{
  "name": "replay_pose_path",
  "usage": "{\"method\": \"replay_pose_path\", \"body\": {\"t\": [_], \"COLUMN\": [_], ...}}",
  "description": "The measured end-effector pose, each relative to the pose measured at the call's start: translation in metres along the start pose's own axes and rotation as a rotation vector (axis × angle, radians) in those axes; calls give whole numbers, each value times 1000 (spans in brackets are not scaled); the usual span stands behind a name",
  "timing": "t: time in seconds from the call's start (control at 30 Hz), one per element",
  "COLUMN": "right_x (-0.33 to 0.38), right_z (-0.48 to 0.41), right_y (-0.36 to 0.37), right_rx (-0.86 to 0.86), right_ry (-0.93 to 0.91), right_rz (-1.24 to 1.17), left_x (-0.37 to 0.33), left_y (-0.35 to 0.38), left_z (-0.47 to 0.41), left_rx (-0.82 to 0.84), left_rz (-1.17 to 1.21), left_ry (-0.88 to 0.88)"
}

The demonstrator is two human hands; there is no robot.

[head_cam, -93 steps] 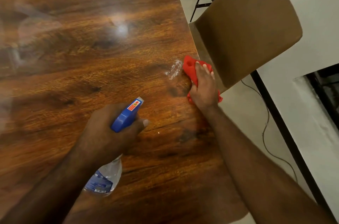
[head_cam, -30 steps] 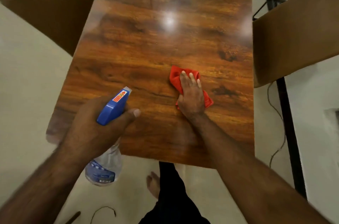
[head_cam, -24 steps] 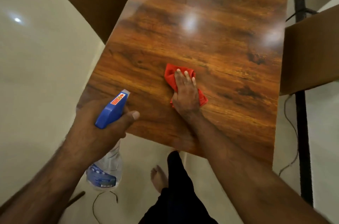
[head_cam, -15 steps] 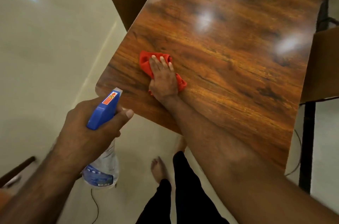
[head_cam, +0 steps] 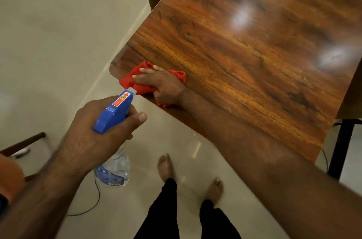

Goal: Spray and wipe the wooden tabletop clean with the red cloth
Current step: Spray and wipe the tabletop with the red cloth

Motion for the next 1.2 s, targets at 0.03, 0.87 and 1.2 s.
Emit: {"method": "replay_pose_path", "body": {"t": [0.03, 0.87, 1.2], "right_x": [-2, -76, -108], "right_z": [18, 624, 865], "right_y": [2, -8, 52], "right_rx": [16, -213, -1038], "right_ry": [-11, 427, 1260], "right_rz": [-9, -256, -940], "left_x": [-5, -253, -223], "left_y": [5, 237, 334], "left_z": [4, 140, 163], "left_rx": [-1, 195, 331], "left_rz": [2, 82, -182], "left_ry": [-3, 345, 276]}}
Point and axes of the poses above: each hand's wrist, its own z-axis away from the middle knuckle, its own y-axis out of the palm, x = y × z, the point moved 10 cm from there along -z, towards the middle knuckle, and after that the axes turned 11 degrees about -z, right-handed, at the moved point
